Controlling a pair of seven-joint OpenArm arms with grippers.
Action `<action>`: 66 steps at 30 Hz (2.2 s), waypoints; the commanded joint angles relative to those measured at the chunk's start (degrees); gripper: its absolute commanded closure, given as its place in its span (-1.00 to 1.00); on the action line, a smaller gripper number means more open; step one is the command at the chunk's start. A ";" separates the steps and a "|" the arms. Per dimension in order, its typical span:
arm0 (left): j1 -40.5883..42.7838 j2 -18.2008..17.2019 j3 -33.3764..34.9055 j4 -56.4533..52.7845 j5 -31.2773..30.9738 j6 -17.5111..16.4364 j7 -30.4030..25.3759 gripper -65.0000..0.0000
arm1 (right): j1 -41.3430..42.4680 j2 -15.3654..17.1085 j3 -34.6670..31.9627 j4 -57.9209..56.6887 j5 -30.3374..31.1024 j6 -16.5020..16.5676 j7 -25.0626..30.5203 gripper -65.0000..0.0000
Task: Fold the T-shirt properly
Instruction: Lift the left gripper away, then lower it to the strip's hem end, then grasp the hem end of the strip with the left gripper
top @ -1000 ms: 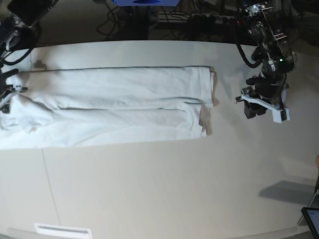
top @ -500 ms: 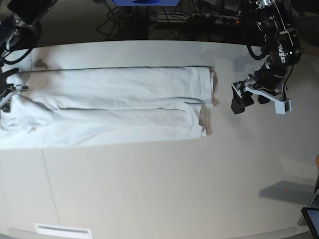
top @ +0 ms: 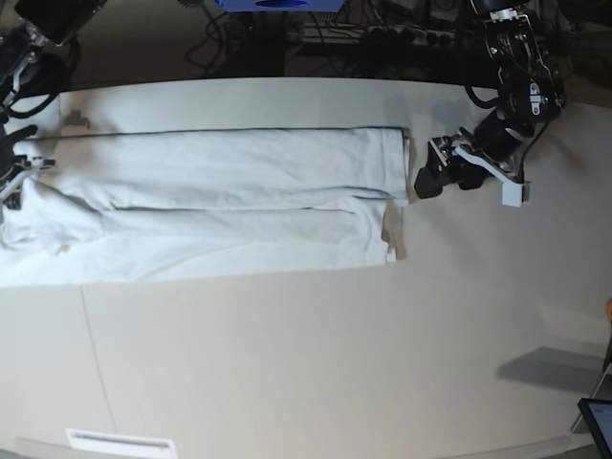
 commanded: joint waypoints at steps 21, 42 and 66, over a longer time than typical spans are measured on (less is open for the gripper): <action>-7.24 6.21 7.90 -6.41 9.76 -2.09 -1.10 -1.00 | 0.44 1.01 -4.61 0.88 0.65 -0.10 1.41 0.96; -9.79 7.00 14.05 -8.70 9.76 0.90 -1.19 -0.16 | 0.79 1.01 -4.61 0.88 0.65 -0.10 1.41 0.95; -8.91 6.21 14.66 0.00 12.66 12.86 -0.66 1.00 | 0.87 1.01 -4.61 0.79 0.74 -0.10 1.41 0.95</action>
